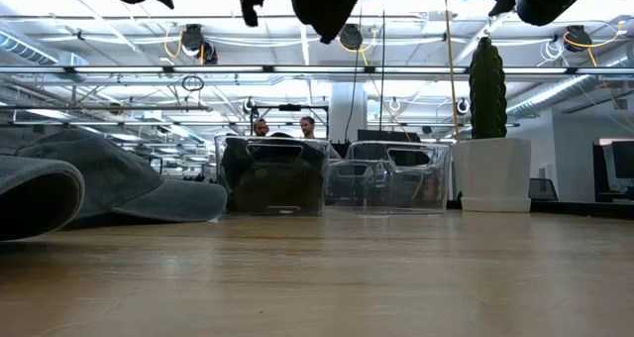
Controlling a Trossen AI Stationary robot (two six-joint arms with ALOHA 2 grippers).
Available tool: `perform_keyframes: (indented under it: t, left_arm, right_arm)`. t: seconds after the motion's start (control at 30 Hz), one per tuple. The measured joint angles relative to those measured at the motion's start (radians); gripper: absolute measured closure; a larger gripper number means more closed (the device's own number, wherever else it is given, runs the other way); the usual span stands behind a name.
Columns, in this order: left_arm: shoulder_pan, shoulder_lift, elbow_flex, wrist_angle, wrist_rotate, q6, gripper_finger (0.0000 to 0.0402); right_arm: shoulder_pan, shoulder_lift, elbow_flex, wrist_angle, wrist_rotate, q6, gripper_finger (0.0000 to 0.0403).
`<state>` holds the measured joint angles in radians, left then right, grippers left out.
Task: Pick & Place hat
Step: Put the black cap into the left transparent bin
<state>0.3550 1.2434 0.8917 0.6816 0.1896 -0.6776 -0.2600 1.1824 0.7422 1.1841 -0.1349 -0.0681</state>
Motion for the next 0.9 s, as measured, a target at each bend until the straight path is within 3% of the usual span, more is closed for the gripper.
perform_keyframes:
  t: [0.17, 0.3, 0.73, 0.9]
  left_arm:
    - [-0.023, -0.001, 0.0, 0.172, 0.132, -0.006, 0.016]
    - [-0.044, -0.001, 0.0, 0.215, 0.138, 0.021, 0.016]
    - [-0.033, -0.02, 0.017, -0.098, 0.104, 0.123, 0.016]
    - [-0.059, -0.008, 0.018, -0.092, 0.07, 0.118, 0.016]
  right_arm:
    - [0.0, 0.0, 0.0, -0.006, 0.0, -0.002, 0.0403]
    - [0.0, 0.0, 0.0, -0.011, 0.001, 0.006, 0.0403]
    - [0.0, 0.0, 0.0, 0.015, -0.025, 0.049, 0.0403]
    - [0.0, 0.001, 0.0, 0.016, -0.023, 0.045, 0.0403]
